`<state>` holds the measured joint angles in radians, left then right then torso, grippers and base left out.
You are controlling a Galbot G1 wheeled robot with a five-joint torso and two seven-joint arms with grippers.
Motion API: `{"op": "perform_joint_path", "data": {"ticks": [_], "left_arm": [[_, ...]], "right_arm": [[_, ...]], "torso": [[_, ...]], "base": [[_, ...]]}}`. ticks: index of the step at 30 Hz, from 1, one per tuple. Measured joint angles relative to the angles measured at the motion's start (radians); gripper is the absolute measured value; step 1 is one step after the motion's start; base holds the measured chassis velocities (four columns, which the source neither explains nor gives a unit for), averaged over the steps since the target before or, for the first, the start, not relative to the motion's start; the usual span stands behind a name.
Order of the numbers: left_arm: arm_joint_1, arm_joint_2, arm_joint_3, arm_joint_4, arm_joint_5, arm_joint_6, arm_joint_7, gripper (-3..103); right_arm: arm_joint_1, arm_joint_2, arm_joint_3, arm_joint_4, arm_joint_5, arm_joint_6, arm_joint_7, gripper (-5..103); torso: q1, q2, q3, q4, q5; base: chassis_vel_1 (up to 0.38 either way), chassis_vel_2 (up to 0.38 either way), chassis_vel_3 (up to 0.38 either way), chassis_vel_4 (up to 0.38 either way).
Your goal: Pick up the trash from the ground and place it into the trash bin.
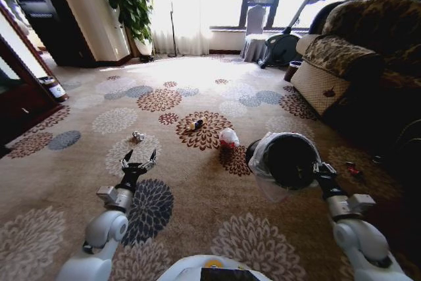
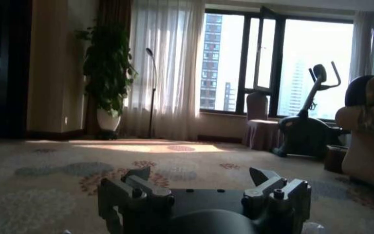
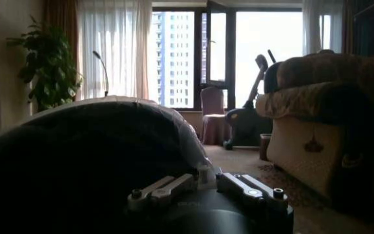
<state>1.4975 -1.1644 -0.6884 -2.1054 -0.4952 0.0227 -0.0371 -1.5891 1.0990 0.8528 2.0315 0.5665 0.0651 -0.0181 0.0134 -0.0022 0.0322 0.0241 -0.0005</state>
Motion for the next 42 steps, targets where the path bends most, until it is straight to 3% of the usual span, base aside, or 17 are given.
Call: {"op": "perform_joint_path", "data": {"ticks": [8, 28, 35, 38, 42], "left_arm": [[-0.003, -0.009, 0.033, 0.002, 0.002, 0.001, 0.008, 100], [-0.029, 0.011, 0.068, 0.029, -0.002, 0.011, 0.021, 100], [-0.062, 0.058, 0.130, 0.080, -0.015, 0.029, 0.030, 100], [-0.064, 0.100, 0.145, 0.109, -0.014, 0.033, 0.038, 100], [-0.106, 0.129, 0.180, 0.144, -0.011, 0.043, 0.045, 100]], "right_arm": [[-0.024, 0.016, -0.002, 0.007, -0.012, 0.019, 0.000, 0], [-0.015, 0.039, -0.021, -0.003, -0.029, 0.048, 0.001, 0], [-0.004, 0.038, -0.051, 0.007, -0.033, 0.064, 0.001, 0], [0.033, 0.020, -0.101, 0.011, -0.038, 0.046, -0.002, 0], [0.022, 0.019, -0.097, 0.011, -0.039, 0.042, -0.001, 0]], "torso": [[0.000, 0.000, 0.000, 0.0001, 0.0003], [0.000, 0.000, 0.000, -0.0004, 0.0011], [0.000, 0.000, 0.000, -0.0006, -0.0005], [0.000, 0.000, 0.000, 0.0017, 0.0006], [0.000, 0.000, 0.000, 0.0008, 0.0004]], "base": [[-0.119, -0.131, 0.141, 0.130], [-0.288, -0.284, 0.277, 0.287], [-0.045, -0.064, 0.056, 0.029], [0.073, 0.072, -0.029, -0.033], [0.011, 0.017, -0.003, 0.001]]}}
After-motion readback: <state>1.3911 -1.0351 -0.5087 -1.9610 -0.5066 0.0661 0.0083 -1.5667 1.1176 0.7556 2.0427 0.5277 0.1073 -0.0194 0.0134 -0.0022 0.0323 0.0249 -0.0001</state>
